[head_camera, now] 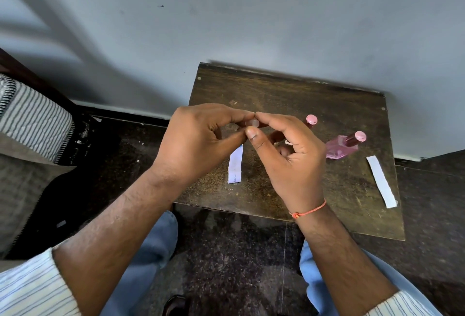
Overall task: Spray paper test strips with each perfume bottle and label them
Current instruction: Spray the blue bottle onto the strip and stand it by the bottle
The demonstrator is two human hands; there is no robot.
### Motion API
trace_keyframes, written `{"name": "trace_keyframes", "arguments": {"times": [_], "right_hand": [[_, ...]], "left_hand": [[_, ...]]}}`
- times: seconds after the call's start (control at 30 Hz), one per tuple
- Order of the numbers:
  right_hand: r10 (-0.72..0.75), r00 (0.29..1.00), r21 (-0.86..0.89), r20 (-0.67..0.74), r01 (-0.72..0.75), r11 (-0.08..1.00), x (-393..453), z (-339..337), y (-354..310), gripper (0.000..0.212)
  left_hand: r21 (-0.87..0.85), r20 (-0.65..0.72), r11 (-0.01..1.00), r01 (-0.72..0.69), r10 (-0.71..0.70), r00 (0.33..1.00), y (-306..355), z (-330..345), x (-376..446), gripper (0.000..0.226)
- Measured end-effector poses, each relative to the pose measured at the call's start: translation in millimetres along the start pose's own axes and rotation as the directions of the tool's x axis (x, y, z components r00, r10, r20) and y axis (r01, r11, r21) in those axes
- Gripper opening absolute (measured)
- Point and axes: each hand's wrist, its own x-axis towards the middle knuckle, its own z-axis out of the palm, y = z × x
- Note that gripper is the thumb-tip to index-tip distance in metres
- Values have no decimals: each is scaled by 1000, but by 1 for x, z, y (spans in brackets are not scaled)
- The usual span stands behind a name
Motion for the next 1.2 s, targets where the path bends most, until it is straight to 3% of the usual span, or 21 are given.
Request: {"name": "trace_keyframes", "arguments": {"times": [0.17, 0.3, 0.43, 0.57, 0.7, 0.87, 1.2], "right_hand": [[-7, 1000, 22, -15, 8, 1000, 3, 1, 5, 19], [5, 1000, 2, -24, -5, 1000, 4, 1, 7, 18], [-26, 1000, -90, -17, 25, 996, 2, 2, 7, 15], [-88, 996, -143, 20, 90, 986, 2, 3, 5, 17], [-134, 989, -177, 56, 142, 974, 2, 7, 2, 19], [-180, 979, -240, 94, 197, 951, 2, 8, 5, 20], [-155, 975, -295, 158, 196, 935, 2, 14, 11, 23]], "left_hand": [[43, 47, 999, -17, 15, 999, -4, 1, -2, 26], [0, 186, 990, 144, -142, 972, -21, -9, 3, 45], [11, 326, 952, 304, -291, 900, -37, -8, 6, 62], [22, 449, 923, 384, -353, 821, -44, -2, 4, 64], [-17, 447, 903, 430, -378, 811, -48, 2, 0, 51], [7, 393, 921, 391, -362, 846, -51, 7, -2, 37], [56, 316, 934, 351, -351, 882, -55, 13, -5, 29]]}}
